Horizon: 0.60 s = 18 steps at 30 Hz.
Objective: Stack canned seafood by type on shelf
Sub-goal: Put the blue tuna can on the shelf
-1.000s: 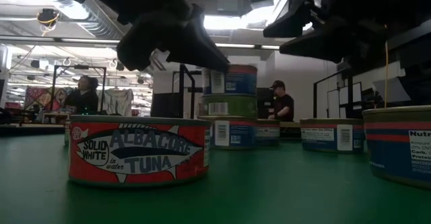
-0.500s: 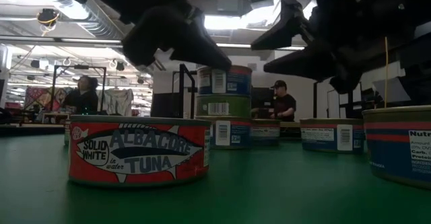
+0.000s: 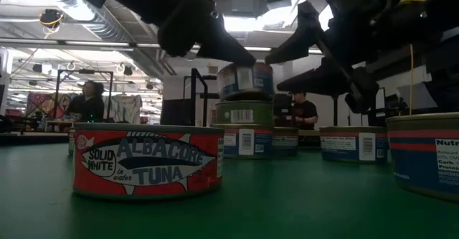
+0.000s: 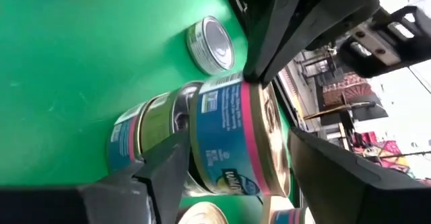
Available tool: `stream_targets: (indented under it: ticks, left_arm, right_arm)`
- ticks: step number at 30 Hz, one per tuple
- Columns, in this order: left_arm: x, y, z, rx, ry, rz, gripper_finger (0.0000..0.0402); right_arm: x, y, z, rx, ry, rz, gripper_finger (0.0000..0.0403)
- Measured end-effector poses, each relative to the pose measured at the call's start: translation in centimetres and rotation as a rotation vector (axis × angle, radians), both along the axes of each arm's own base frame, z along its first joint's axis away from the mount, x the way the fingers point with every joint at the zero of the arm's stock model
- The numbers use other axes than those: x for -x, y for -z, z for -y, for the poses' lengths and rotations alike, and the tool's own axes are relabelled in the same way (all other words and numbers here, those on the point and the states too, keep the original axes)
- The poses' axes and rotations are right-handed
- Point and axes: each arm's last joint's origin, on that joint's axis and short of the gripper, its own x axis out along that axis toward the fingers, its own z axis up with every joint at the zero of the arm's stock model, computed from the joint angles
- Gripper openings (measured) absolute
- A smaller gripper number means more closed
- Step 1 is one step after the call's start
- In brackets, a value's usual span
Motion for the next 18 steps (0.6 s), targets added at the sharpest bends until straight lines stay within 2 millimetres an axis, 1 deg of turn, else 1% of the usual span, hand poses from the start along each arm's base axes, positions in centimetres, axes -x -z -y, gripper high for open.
stream_targets:
  ticks: [9, 18]
  left_arm:
    - [-0.07, -0.1, -0.06, 0.013, -0.007, 0.014, 0.0002]
    - [-0.1, -0.13, -0.12, 0.067, -0.034, 0.036, 0.0002]
  right_arm:
    - [0.01, 0.04, 0.0, 0.0, 0.001, -0.004, 0.025]
    - [0.01, 0.04, 0.0, 0.0, 0.001, -0.004, 0.025]
